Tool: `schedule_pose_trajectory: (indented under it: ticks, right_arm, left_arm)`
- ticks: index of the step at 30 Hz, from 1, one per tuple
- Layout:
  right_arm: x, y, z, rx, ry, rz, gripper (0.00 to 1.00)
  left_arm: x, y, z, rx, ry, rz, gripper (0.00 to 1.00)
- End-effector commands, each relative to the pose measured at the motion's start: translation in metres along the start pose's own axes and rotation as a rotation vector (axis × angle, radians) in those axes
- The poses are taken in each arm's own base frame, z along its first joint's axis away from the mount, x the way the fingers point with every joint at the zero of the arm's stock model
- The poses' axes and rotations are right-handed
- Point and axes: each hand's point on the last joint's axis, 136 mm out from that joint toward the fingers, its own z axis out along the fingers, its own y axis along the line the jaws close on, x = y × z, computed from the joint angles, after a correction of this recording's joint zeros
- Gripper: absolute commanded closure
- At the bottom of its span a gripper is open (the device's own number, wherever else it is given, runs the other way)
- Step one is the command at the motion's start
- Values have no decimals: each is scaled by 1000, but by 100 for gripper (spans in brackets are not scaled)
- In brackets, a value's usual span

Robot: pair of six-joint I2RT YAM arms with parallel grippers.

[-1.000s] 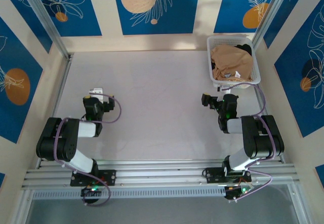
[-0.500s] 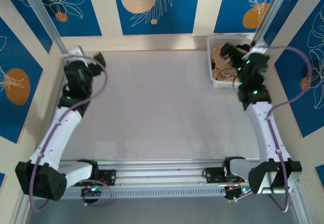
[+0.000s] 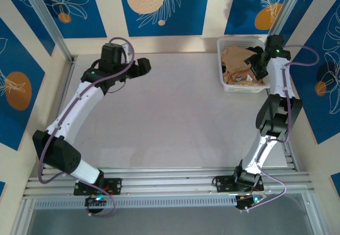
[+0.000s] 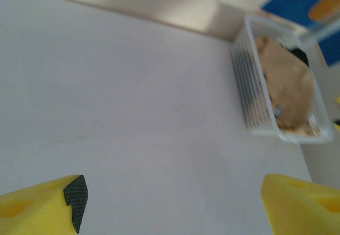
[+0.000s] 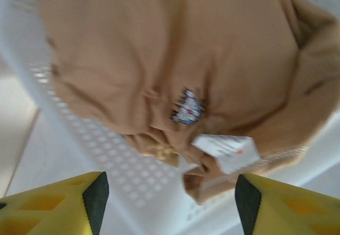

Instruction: Fold and stack the t-shirts

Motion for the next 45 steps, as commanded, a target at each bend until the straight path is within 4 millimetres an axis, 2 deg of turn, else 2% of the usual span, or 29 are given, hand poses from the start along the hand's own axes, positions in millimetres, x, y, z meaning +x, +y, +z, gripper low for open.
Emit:
schedule_pose_trajectory:
  ticks: [1,4,7,13,15,19,23,26,28,33,35,36,38,39,41,45]
  right_arm:
    - [18,4,-21,-29,104,65,37]
    - [29,-2,-13,5,165,102,42]
    - [33,-3,-8,22,166,98,43]
    - [32,5,12,102,137,-36,37]
    - [30,16,25,75,116,-105,34]
    - [30,57,51,-56,52,-297,25]
    - [32,69,80,-107,95,-262,25]
    - [29,64,100,-80,117,-199,32]
    - [29,54,113,-28,128,-157,36]
    - [24,47,125,-2,110,-105,37]
    - [23,47,129,1,111,-92,53]
    - [22,45,131,4,111,-84,68]
    - [17,48,127,1,91,-86,92]
    - [13,51,121,-5,69,-93,100]
    - [7,62,104,-32,22,-113,100]
    - [-10,94,39,-135,-126,-163,100]
  left_arm:
    - [22,-27,-10,77,72,2,15]
    - [37,-28,-7,69,102,-4,17]
    - [48,-27,-6,56,120,5,17]
    - [56,-23,-5,36,142,30,18]
    - [53,-22,-8,24,132,42,18]
    - [49,-23,-12,15,121,63,18]
    - [49,-21,-16,-1,126,67,18]
    - [49,-20,-24,-8,120,67,18]
    - [49,-18,-30,-20,115,72,18]
    - [49,-14,-42,-45,105,81,19]
    - [50,-13,-45,-51,105,81,20]
    - [50,-13,-46,-52,103,80,21]
    - [49,-12,-49,-54,95,81,24]
    - [48,-13,-51,-53,87,82,25]
    - [45,-14,-55,-53,73,84,27]
    - [37,-18,-62,-43,37,91,28]
